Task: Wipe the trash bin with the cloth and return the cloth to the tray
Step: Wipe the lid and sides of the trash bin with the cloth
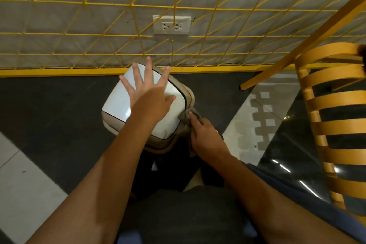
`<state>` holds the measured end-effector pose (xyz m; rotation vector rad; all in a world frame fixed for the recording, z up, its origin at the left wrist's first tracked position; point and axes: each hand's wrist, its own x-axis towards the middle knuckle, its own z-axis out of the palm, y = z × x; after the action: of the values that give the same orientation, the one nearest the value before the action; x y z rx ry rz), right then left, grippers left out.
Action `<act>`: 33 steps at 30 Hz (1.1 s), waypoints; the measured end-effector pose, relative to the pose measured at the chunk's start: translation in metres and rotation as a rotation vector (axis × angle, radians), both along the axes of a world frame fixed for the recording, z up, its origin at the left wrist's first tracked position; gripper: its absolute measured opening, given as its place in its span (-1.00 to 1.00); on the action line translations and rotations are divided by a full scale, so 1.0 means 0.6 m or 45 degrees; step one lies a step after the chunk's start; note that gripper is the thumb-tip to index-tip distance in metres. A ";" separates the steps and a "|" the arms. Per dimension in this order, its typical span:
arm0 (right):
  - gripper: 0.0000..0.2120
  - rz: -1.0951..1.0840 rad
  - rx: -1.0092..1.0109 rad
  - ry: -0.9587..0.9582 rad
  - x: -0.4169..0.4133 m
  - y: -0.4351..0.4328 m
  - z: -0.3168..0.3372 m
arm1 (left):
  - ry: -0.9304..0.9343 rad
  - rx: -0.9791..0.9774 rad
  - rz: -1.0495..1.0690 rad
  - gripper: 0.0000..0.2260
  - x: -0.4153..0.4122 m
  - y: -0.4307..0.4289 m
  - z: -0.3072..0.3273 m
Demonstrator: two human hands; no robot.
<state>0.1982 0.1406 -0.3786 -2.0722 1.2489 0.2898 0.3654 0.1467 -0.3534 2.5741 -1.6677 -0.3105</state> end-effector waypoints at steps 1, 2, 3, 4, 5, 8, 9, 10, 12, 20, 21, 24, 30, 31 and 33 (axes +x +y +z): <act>-0.49 0.020 0.008 0.023 0.006 0.000 -0.004 | -0.009 0.001 -0.002 -0.38 0.003 0.002 -0.005; -0.48 0.032 0.000 0.035 0.012 -0.002 -0.008 | -0.023 -0.005 -0.009 -0.40 0.004 0.003 -0.010; -0.47 0.040 -0.028 0.035 0.017 -0.006 -0.009 | -0.037 -0.015 -0.017 -0.41 0.005 0.005 -0.012; -0.47 0.045 -0.055 0.044 0.021 -0.009 -0.009 | -0.042 -0.025 -0.023 -0.41 0.005 0.005 -0.013; -0.47 0.053 -0.075 0.068 0.026 -0.012 -0.008 | -0.036 -0.027 -0.022 -0.42 0.004 0.005 -0.014; -0.46 0.068 -0.108 0.160 0.034 -0.025 -0.004 | -0.019 -0.008 0.004 -0.42 0.002 0.001 -0.013; -0.45 0.079 -0.125 0.169 0.035 -0.029 -0.005 | -0.022 -0.004 0.011 -0.42 0.000 0.000 -0.012; -0.45 0.091 -0.134 0.170 0.036 -0.032 -0.007 | -0.021 -0.001 0.016 -0.42 -0.001 -0.001 -0.013; -0.44 0.094 -0.128 0.169 0.037 -0.038 -0.010 | -0.013 0.005 0.022 -0.41 -0.003 -0.001 -0.013; -0.46 -0.001 -0.054 0.113 0.040 -0.076 -0.016 | -0.026 0.016 0.021 -0.40 -0.005 0.000 -0.012; -0.45 -0.003 -0.047 0.106 0.041 -0.084 -0.014 | -0.024 0.015 0.020 -0.40 -0.005 0.000 -0.012; -0.48 0.004 -0.053 0.090 0.038 -0.092 -0.014 | -0.021 0.032 0.028 -0.39 -0.004 -0.001 -0.012; -0.45 0.195 -0.187 0.312 0.020 -0.043 -0.003 | -0.024 0.035 0.018 -0.39 -0.002 -0.001 -0.009; -0.45 0.223 -0.221 0.336 0.021 -0.042 -0.002 | -0.019 0.033 0.017 -0.39 -0.002 -0.001 -0.009; -0.44 0.257 -0.274 0.369 0.025 -0.050 -0.002 | -0.009 0.031 0.018 -0.39 -0.002 -0.001 -0.009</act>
<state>0.2135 0.1109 -0.3797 -2.4126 1.2833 0.5887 0.3642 0.1461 -0.3586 2.6067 -1.6573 -0.3235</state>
